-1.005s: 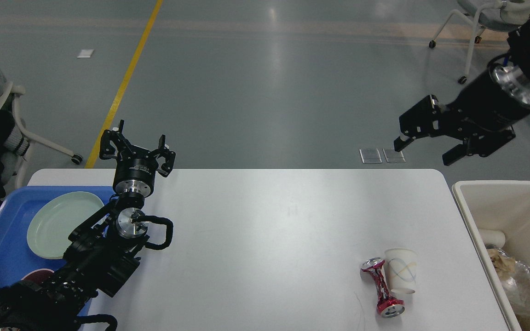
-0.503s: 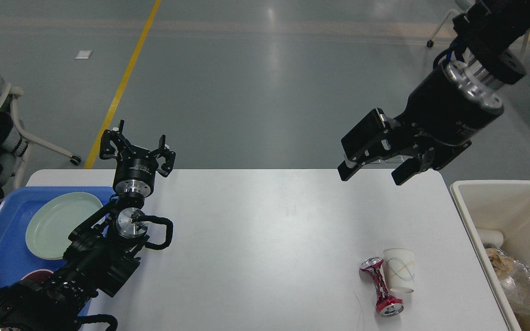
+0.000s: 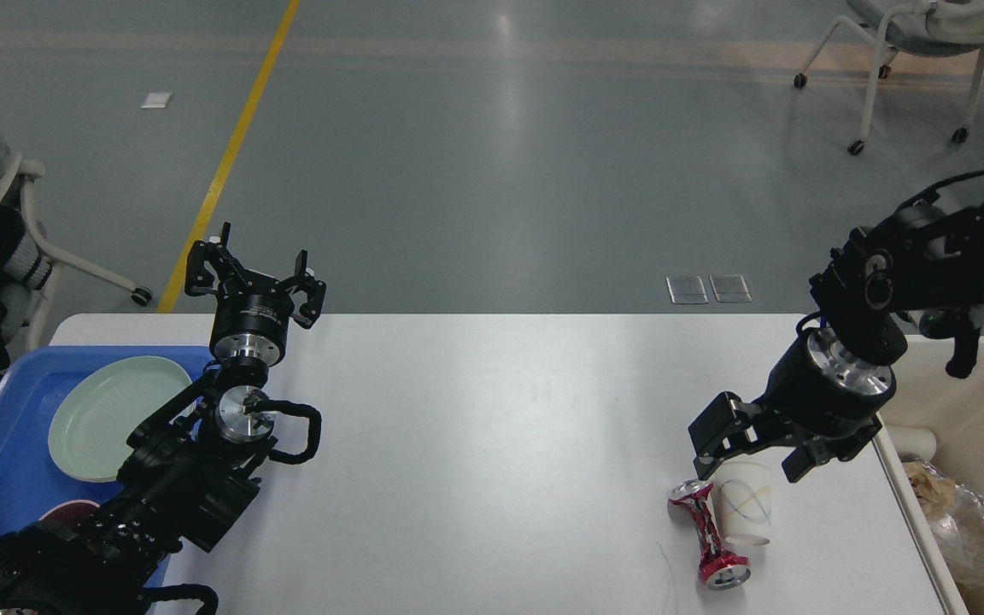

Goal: Tidy desktop
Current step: 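Swing the right gripper back down toward the red-and-white can, then close the right gripper around the red-and-white can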

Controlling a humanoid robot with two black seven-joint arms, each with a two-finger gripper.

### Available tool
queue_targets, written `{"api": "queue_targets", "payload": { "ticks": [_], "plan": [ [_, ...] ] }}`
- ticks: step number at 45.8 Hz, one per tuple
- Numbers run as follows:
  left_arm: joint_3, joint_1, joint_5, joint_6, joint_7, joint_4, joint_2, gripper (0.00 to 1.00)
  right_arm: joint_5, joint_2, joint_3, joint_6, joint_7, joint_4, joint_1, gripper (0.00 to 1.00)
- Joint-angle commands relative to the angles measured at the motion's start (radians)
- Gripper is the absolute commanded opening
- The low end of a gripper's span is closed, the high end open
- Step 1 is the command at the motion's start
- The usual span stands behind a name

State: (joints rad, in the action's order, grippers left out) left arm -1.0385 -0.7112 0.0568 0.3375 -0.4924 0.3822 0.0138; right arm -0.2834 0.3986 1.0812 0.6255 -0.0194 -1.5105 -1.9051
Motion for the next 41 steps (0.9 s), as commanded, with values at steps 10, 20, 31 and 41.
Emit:
{"api": "queue_targets", "payload": {
  "ticks": [10,20,31,41],
  "plan": [
    [0.000,-0.001,0.000,0.000,0.000,0.001,0.000,1.00,0.000,-0.064,0.000,-0.132,-0.001,0.075,0.230,1.00],
    [0.000,-0.001,0.000,0.000,0.000,0.000,0.000,1.00,-0.002,-0.101,-0.004,-0.194,-0.001,0.142,0.339,1.00],
    [0.000,-0.001,0.000,0.000,0.000,0.000,0.000,1.00,-0.002,-0.130,-0.011,-0.257,-0.001,0.191,0.416,1.00],
    [0.000,-0.001,0.000,0.000,0.000,0.000,0.000,1.00,-0.002,-0.142,-0.012,-0.274,-0.001,0.231,0.472,1.00]
  ]
}}
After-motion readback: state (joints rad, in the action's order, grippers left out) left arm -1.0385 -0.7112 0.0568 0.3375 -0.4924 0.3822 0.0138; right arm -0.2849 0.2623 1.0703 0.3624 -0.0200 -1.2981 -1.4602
